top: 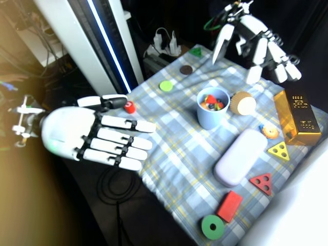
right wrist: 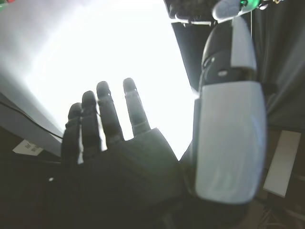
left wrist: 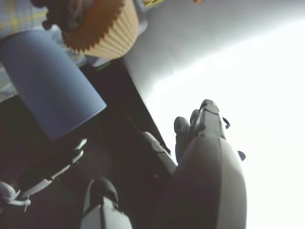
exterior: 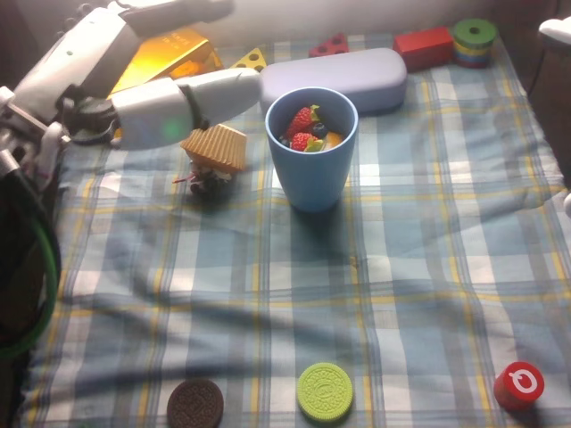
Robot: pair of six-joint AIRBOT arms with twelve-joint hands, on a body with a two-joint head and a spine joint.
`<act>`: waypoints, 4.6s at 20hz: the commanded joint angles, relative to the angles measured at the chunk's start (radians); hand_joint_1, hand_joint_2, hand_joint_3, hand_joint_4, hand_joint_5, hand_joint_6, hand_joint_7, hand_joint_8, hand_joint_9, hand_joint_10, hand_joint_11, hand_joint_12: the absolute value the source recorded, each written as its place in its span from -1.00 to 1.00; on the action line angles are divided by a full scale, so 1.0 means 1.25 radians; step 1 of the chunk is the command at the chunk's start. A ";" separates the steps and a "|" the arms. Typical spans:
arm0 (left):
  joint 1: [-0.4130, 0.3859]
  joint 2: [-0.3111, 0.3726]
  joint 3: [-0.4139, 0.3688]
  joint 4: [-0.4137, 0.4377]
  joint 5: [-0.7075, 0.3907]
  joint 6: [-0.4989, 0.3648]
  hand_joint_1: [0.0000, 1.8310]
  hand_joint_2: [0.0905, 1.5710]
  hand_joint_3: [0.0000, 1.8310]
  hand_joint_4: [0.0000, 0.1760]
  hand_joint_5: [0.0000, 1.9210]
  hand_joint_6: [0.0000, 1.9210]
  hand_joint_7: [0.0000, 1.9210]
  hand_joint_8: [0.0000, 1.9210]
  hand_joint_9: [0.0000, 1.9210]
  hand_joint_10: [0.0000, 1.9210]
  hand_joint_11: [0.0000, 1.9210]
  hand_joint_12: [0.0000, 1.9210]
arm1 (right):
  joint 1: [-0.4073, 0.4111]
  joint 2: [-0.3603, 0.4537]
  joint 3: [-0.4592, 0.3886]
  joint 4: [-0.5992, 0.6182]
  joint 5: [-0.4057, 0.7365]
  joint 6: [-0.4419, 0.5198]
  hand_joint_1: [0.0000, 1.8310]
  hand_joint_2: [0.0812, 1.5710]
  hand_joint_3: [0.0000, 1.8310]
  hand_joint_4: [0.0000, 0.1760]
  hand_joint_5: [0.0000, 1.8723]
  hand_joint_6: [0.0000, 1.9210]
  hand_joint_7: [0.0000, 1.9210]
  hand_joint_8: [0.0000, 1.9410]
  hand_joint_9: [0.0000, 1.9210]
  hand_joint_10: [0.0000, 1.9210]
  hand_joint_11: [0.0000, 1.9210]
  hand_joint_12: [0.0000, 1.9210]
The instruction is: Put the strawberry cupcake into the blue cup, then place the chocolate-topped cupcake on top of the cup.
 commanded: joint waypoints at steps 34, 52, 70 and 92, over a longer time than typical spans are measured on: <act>0.068 -0.104 0.128 -0.128 0.034 -0.002 -0.41 -0.11 -1.00 -0.91 -0.37 -0.98 -0.79 -1.00 -0.90 -0.99 -1.00 -1.00 | 0.001 -0.008 0.001 0.020 0.099 0.010 -0.75 0.07 -1.00 -0.05 -0.96 -1.00 -0.84 -0.99 -0.92 -0.99 -1.00 -1.00; 0.063 -0.109 0.125 -0.115 0.036 -0.002 -0.23 0.07 -0.99 0.72 -0.39 -0.98 -0.81 -1.00 -0.91 -1.00 -1.00 -1.00 | -0.001 -0.009 0.002 0.020 0.099 0.010 -0.74 0.06 -1.00 0.04 -0.97 -0.99 -0.85 -0.98 -0.94 -0.98 -1.00 -1.00; 0.080 -0.101 0.099 -0.108 0.043 0.011 -0.37 -0.20 -1.00 0.74 -0.53 -0.99 -0.85 -0.99 -0.98 -1.00 -1.00 -1.00 | -0.003 -0.012 0.003 0.020 0.099 0.011 -0.71 0.07 -1.00 0.06 -0.96 -1.00 -0.86 -1.00 -0.95 -1.00 -1.00 -1.00; 0.096 -0.054 0.041 -0.108 -0.030 0.012 -0.12 0.07 -1.00 0.91 0.00 -0.99 -0.70 -1.00 -0.90 -0.98 -1.00 -1.00 | -0.008 -0.015 0.003 0.022 0.099 0.013 -0.74 0.08 -1.00 -0.27 -0.96 -1.00 -0.86 -1.00 -0.97 -1.00 -1.00 -1.00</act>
